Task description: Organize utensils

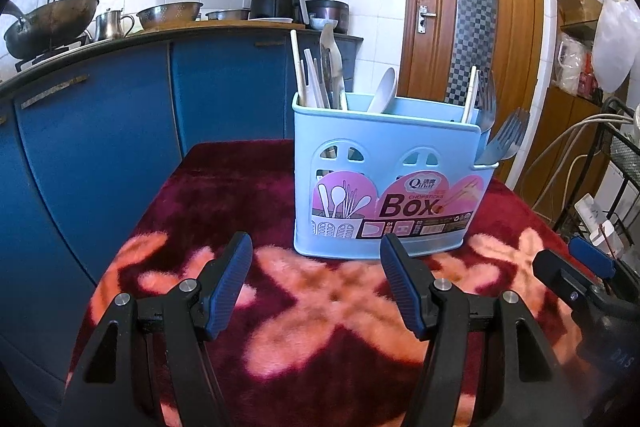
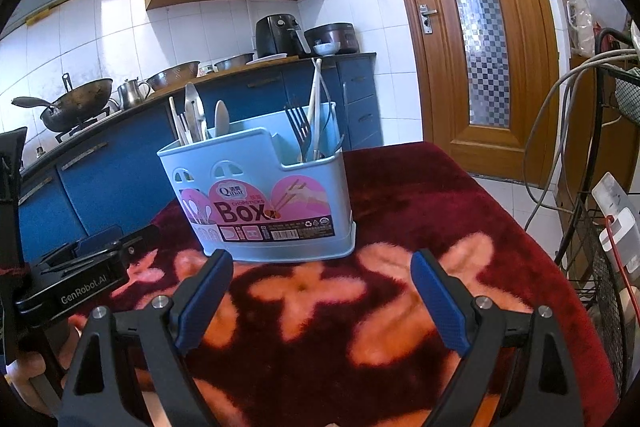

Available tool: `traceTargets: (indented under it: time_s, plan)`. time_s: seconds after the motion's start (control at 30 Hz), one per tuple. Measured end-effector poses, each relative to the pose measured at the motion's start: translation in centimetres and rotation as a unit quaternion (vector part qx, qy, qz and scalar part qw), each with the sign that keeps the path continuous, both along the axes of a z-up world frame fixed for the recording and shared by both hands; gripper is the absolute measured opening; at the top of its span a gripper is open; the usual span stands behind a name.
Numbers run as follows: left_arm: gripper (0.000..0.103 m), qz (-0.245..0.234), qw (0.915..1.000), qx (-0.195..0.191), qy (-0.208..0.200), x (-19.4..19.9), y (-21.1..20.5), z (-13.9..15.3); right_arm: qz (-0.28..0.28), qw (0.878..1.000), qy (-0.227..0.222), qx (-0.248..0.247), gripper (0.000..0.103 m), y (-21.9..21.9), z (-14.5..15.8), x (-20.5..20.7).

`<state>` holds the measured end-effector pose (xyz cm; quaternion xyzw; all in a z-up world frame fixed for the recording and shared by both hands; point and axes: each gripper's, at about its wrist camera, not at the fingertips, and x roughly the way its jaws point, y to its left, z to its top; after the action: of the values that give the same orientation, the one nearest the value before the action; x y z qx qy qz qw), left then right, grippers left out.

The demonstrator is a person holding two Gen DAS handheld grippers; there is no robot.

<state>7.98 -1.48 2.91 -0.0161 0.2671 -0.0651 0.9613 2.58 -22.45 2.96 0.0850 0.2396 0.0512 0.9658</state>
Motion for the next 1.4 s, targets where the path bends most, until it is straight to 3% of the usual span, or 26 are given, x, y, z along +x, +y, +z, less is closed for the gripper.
traceTargets:
  time_s: [1.4]
  plan:
    - [0.068, 0.001, 1.0, -0.006, -0.004, -0.14, 0.2, 0.3, 0.0, 1.0, 0.0, 0.0, 0.092, -0.02, -0.05, 0.0]
